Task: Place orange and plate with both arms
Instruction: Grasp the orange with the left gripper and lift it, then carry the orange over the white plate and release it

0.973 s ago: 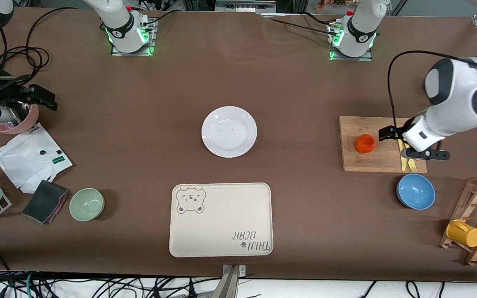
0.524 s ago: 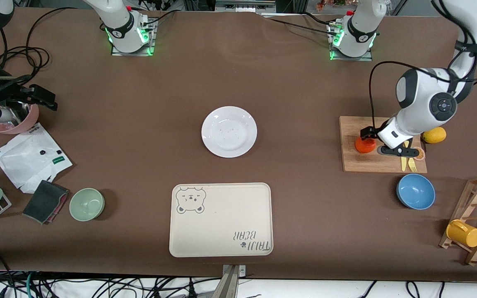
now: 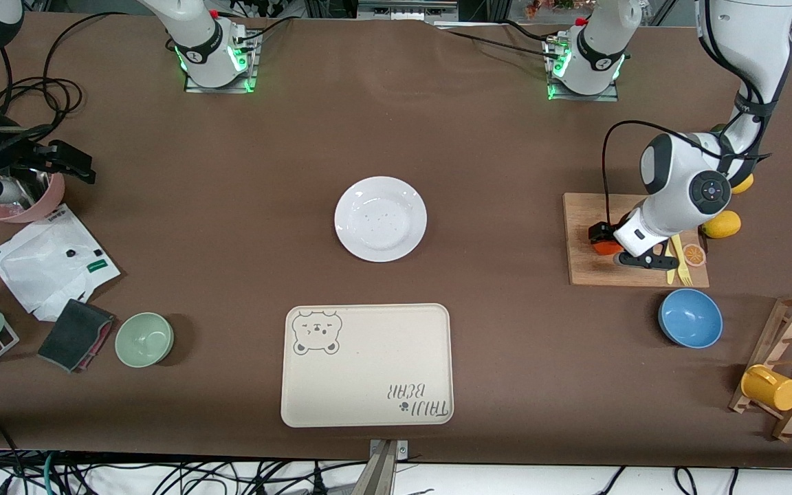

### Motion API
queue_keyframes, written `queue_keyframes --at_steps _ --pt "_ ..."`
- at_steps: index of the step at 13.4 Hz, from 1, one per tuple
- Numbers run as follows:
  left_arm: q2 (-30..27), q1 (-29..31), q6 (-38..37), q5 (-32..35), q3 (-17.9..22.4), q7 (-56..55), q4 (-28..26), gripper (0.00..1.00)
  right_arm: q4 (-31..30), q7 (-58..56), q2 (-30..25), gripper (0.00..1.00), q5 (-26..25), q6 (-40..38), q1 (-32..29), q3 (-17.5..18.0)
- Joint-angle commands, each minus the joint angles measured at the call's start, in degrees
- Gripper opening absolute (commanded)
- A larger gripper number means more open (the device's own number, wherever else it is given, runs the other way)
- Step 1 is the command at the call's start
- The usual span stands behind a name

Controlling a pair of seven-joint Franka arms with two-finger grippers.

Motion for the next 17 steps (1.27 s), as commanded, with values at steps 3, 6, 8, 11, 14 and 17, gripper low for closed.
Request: queue_keyframes --at_steps 3,6,8,11,14,17 --pt "-2.88 0.13 -3.46 -0.90 -0.15 0.15 0.76 0.13 -0.23 0.49 -0.31 1.00 0.11 -0.39 0.15 -0.06" --pt "-4.91 0.04 -15.40 -0.90 -3.82 -6.40 8.04 0.13 -0.23 0.49 -0.31 1.00 0.11 -0.30 0.15 -0.06" --pt "-4.57 -0.05 -20.69 -0.90 -9.87 -17.89 13.23 0.13 -0.23 0.49 -0.31 1.00 0.11 -0.30 0.15 -0.06" --pt "-2.82 -2.58 -21.68 -0.99 -17.00 -36.61 17.63 0.14 -0.23 0.49 -0.31 1.00 0.11 -0.30 0.15 -0.06" --pt "3.50 -12.41 -21.68 -1.34 -17.55 -54.81 27.28 0.14 -0.23 0.41 -0.31 1.00 0.11 -0.39 0.15 -0.06" --pt "12.28 -22.78 -21.51 -0.99 -17.38 -70.90 38.36 0.14 -0.23 -0.56 -0.31 1.00 0.03 -0.39 0.07 -0.23"
